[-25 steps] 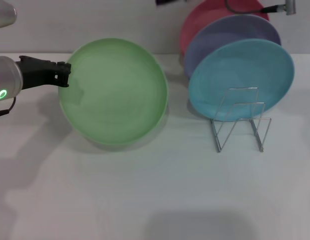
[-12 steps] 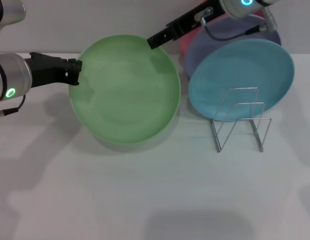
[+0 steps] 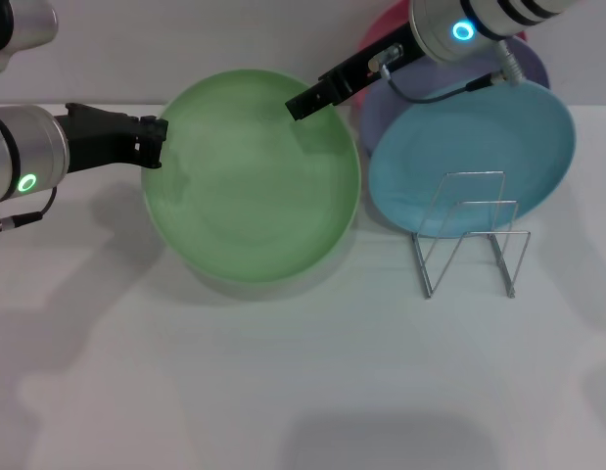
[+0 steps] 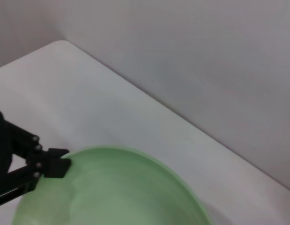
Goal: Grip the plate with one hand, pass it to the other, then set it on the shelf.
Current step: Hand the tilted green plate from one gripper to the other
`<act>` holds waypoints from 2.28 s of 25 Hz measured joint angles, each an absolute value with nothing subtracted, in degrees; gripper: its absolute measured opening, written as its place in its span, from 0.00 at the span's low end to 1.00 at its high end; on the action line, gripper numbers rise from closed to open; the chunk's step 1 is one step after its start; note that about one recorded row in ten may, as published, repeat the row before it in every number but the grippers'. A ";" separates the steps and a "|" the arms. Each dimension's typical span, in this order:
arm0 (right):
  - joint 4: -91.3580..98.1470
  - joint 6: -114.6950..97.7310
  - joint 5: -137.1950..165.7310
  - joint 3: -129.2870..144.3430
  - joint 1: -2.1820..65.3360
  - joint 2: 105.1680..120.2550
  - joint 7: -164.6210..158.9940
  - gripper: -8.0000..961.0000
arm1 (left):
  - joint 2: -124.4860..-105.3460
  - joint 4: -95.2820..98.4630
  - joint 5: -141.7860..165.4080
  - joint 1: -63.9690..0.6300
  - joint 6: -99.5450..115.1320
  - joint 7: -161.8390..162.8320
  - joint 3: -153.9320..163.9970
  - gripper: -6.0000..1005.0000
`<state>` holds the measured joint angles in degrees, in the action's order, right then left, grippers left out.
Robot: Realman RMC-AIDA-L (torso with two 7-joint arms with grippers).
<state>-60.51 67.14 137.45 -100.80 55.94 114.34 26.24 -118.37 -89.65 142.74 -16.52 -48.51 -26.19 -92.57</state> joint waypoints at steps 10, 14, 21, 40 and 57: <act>-57.36 63.83 138.35 -100.49 57.05 114.68 27.67 0.82 | -118.33 -90.28 142.29 -16.60 -48.51 -26.19 -92.55 0.10; -57.24 63.39 138.15 -100.45 57.12 114.89 28.51 0.81 | -118.30 -90.29 142.29 -16.71 -48.54 -26.19 -92.54 0.10; -56.95 63.37 138.42 -100.15 57.27 115.04 28.55 0.59 | -118.30 -90.28 142.29 -16.85 -48.66 -26.19 -92.55 0.11; -56.99 62.18 138.25 -99.35 56.69 115.18 32.24 0.25 | -118.32 -90.83 141.49 -16.82 -48.60 -26.19 -92.57 0.12; -62.80 62.26 136.96 -98.97 52.26 115.38 32.65 0.10 | -118.30 -91.84 140.63 -16.47 -47.97 -27.12 -91.95 0.25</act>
